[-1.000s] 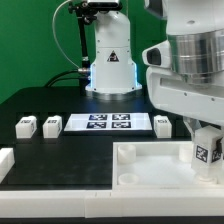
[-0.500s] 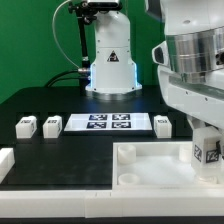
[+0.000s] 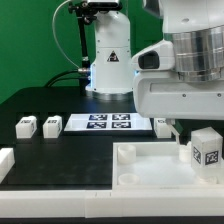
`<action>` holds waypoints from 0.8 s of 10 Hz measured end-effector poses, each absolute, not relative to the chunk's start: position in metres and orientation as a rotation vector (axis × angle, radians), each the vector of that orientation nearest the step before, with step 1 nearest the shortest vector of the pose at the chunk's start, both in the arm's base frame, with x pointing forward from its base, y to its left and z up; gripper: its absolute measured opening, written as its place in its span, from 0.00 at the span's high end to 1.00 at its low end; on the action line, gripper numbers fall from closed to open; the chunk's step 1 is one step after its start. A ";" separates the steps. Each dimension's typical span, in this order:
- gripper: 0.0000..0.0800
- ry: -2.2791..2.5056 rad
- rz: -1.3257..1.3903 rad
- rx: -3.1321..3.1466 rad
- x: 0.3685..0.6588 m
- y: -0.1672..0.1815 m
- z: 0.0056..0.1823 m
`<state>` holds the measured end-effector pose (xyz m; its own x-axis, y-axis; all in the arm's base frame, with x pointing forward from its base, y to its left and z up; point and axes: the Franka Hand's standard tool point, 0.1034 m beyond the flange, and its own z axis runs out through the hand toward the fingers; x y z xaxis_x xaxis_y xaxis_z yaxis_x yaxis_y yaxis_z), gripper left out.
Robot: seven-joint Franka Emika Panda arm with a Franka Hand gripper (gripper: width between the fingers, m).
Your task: Assemble one leg
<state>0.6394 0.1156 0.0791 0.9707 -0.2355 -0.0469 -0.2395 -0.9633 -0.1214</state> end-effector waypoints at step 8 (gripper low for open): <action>0.62 0.434 0.021 -2.997 0.650 0.114 0.083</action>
Offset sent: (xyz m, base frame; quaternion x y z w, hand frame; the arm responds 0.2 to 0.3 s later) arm 0.0000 0.0000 0.0000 0.0000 0.0000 0.0000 1.0000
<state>0.6497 0.1139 0.0831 0.9590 -0.2819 -0.0299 -0.2835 -0.9527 -0.1098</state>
